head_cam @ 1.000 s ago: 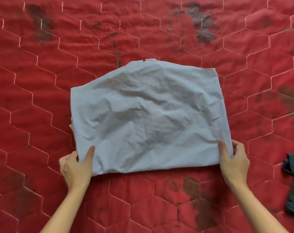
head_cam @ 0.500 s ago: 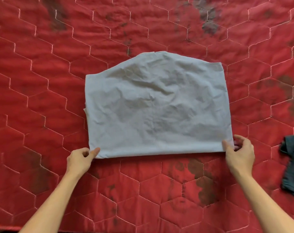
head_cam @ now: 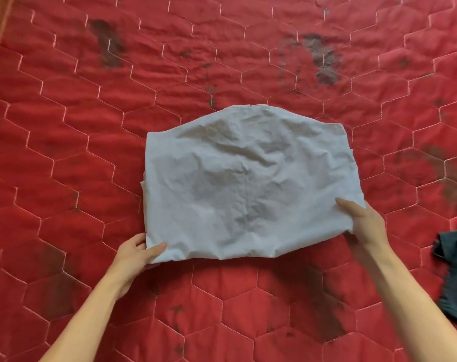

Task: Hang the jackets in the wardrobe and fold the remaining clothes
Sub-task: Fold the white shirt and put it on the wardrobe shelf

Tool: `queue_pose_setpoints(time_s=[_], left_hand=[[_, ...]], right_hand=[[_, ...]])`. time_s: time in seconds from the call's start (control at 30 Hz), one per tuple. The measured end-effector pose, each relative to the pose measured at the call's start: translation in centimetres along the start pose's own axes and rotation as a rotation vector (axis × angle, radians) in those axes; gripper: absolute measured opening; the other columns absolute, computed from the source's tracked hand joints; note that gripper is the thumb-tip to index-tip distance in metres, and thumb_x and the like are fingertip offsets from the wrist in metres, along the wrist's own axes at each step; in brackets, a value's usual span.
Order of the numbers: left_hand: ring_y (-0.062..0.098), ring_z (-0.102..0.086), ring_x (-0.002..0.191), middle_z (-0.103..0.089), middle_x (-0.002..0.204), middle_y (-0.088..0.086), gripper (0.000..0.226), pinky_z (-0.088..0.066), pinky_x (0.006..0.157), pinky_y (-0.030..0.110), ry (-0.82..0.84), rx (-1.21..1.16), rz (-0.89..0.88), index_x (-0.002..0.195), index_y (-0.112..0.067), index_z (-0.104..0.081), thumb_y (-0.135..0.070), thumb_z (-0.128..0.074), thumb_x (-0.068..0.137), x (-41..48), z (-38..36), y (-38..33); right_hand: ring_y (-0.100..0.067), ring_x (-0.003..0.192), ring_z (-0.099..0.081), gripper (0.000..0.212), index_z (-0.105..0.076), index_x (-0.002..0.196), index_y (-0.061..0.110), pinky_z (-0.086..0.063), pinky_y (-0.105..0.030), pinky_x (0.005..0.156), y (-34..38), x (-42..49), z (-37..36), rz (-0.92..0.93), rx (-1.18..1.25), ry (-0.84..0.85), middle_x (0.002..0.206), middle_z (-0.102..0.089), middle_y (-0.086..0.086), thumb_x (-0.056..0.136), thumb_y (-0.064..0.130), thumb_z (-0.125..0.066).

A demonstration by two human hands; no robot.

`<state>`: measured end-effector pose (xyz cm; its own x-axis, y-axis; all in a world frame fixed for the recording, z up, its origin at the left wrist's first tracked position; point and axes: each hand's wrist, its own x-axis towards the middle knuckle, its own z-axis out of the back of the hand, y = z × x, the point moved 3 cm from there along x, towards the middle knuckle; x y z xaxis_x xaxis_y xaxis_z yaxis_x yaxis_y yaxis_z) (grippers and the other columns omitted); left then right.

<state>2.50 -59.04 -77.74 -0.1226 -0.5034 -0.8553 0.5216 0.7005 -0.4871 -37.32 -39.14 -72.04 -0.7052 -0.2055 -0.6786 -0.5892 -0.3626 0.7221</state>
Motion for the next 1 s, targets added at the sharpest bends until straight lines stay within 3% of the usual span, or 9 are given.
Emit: queue_pose_setpoints(time_s=[0.2, 0.3, 0.37, 0.53, 0.6, 0.67, 0.77, 0.87, 1.0], left_hand=[[0.020, -0.073, 0.098, -0.077, 0.106, 0.000, 0.028, -0.058, 0.086, 0.039, 0.017, -0.073, -0.010, 0.117, -0.017, -0.066, -0.015, -0.071, 0.090, -0.2, 0.0, -0.6], [0.021, -0.072, 0.103, -0.076, 0.110, 0.001, 0.025, -0.056, 0.077, 0.034, 0.027, -0.153, 0.005, 0.118, -0.015, -0.067, -0.022, -0.065, 0.094, -0.1, 0.2, -0.4], [0.026, -0.070, 0.105, -0.075, 0.111, 0.005, 0.026, -0.056, 0.077, 0.036, 0.006, -0.193, 0.016, 0.116, -0.013, -0.068, -0.027, -0.064, 0.095, 0.0, 0.4, -0.2], [0.020, -0.074, 0.086, -0.077, 0.099, 0.007, 0.030, -0.057, 0.066, 0.036, -0.062, -0.178, -0.016, 0.116, -0.019, -0.067, -0.039, -0.053, 0.100, 0.6, 0.9, 0.0], [0.017, -0.073, 0.082, -0.075, 0.102, 0.007, 0.027, -0.056, 0.059, 0.030, -0.133, -0.096, -0.054, 0.118, -0.018, -0.064, -0.033, -0.048, 0.102, 0.7, 1.1, -0.2], [0.018, -0.068, 0.089, -0.070, 0.108, 0.003, 0.022, -0.052, 0.068, 0.028, -0.246, 0.011, -0.104, 0.118, -0.019, -0.061, -0.026, -0.046, 0.104, 0.8, 1.5, -0.3], [0.025, -0.065, 0.099, -0.070, 0.103, 0.000, 0.023, -0.051, 0.089, 0.043, -0.341, 0.037, -0.167, 0.101, -0.029, -0.064, -0.037, -0.043, 0.100, 0.7, 2.1, -0.6], [0.024, -0.057, 0.071, -0.059, 0.069, 0.002, 0.048, -0.048, 0.069, 0.039, -0.361, 0.132, -0.163, 0.072, -0.015, -0.054, -0.056, -0.047, 0.096, 0.2, 2.3, -0.9], [0.013, -0.041, 0.054, -0.046, 0.054, -0.007, 0.052, -0.033, 0.052, 0.029, -0.310, 0.379, -0.254, 0.065, -0.008, -0.057, -0.055, -0.068, 0.084, -0.2, 1.4, -0.8]], right_hand=[[-0.017, 0.108, -0.068, 0.041, -0.069, 0.122, 0.020, -0.054, -0.033, 0.089, 2.1, -5.2, -9.7, 0.277, -0.027, 0.189, 0.113, -0.074, 0.002, 0.084, 0.006, -0.069], [0.012, 0.106, -0.060, 0.042, -0.067, 0.119, 0.026, -0.044, -0.011, 0.093, 2.0, -8.9, -15.9, 0.504, -0.248, 0.330, 0.111, -0.068, 0.019, 0.083, 0.005, -0.067], [0.009, 0.103, -0.062, 0.042, -0.068, 0.123, 0.021, -0.043, -0.008, 0.090, 0.7, -11.5, -19.7, 0.636, -0.419, 0.463, 0.112, -0.071, 0.015, 0.083, 0.009, -0.061], [-0.022, 0.090, -0.067, 0.048, -0.058, 0.132, 0.033, -0.053, -0.036, 0.081, -5.6, -15.4, -25.0, 0.663, -0.773, 0.760, 0.098, -0.074, -0.002, 0.084, 0.024, -0.057], [-0.023, 0.094, -0.065, 0.054, -0.046, 0.142, 0.035, -0.052, -0.039, 0.083, -8.2, -15.9, -25.7, 0.618, -0.935, 0.880, 0.098, -0.073, -0.001, 0.089, 0.031, -0.057], [-0.019, 0.097, -0.064, 0.062, -0.036, 0.149, 0.033, -0.051, -0.039, 0.087, -9.9, -16.1, -25.4, 0.549, -1.014, 0.975, 0.097, -0.073, 0.003, 0.091, 0.037, -0.059], [-0.010, 0.096, -0.064, 0.058, -0.039, 0.148, 0.031, -0.050, -0.034, 0.090, -11.2, -15.1, -23.4, 0.494, -1.006, 0.931, 0.098, -0.072, 0.007, 0.094, 0.040, -0.057], [-0.006, 0.092, -0.059, 0.040, -0.054, 0.135, 0.028, -0.048, -0.033, 0.090, -11.9, -12.7, -20.6, 0.514, -0.980, 0.721, 0.099, -0.065, 0.009, 0.096, 0.035, -0.056], [-0.020, 0.104, -0.051, 0.036, -0.060, 0.126, 0.020, -0.045, -0.035, 0.092, -11.2, -9.4, -17.2, 0.672, -1.009, 0.270, 0.114, -0.056, -0.002, 0.090, 0.022, -0.062]])
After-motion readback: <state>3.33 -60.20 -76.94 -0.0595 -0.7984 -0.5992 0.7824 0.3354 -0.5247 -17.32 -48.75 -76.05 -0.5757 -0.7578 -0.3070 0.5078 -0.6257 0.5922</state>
